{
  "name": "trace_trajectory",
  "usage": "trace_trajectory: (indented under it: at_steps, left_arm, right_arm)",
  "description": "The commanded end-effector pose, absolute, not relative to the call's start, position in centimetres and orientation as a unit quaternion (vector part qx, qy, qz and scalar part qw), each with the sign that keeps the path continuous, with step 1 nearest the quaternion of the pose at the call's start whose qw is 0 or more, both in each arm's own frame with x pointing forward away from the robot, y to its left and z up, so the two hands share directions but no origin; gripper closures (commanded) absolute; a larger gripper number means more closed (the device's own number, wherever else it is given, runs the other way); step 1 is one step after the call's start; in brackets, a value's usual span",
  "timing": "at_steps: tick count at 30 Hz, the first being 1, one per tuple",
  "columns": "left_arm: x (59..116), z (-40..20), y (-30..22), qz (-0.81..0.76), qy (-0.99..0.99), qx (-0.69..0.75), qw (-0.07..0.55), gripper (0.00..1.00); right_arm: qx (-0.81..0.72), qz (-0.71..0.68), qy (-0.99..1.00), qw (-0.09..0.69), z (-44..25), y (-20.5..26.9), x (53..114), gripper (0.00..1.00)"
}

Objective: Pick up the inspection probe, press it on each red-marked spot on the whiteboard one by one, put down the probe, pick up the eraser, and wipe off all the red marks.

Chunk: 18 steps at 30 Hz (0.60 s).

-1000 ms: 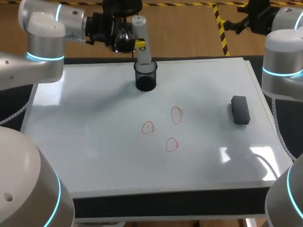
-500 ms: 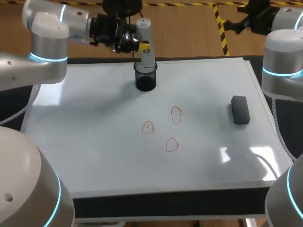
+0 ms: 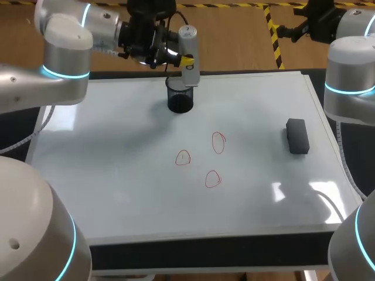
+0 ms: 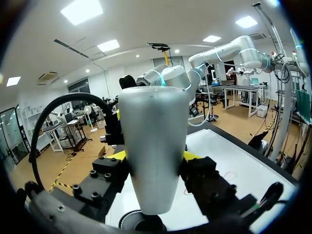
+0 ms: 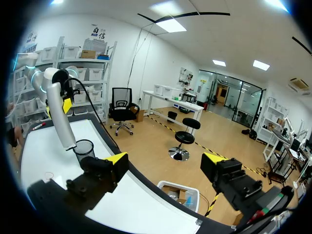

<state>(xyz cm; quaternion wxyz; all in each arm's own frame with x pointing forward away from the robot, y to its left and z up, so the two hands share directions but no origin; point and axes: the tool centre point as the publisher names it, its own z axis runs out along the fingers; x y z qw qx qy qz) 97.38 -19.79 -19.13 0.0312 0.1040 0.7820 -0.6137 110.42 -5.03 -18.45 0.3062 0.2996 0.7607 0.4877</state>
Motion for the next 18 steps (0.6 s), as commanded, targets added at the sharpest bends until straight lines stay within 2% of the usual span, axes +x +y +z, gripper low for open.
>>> trace_trajectory:
  at_steps: [1, 18]
  left_arm:
    - [96.3, -18.9, -19.6, -0.612, 0.784, 0.098, 0.036, 1.0]
    - [92.5, -19.7, -18.2, -0.622, 0.778, 0.086, 0.036, 1.0]
  right_arm:
    - [0.3, 0.488, 0.761, 0.306, -18.4, -5.0, 110.4, 0.0]
    - [0.3, 0.488, 0.761, 0.306, -18.4, -5.0, 110.4, 0.0]
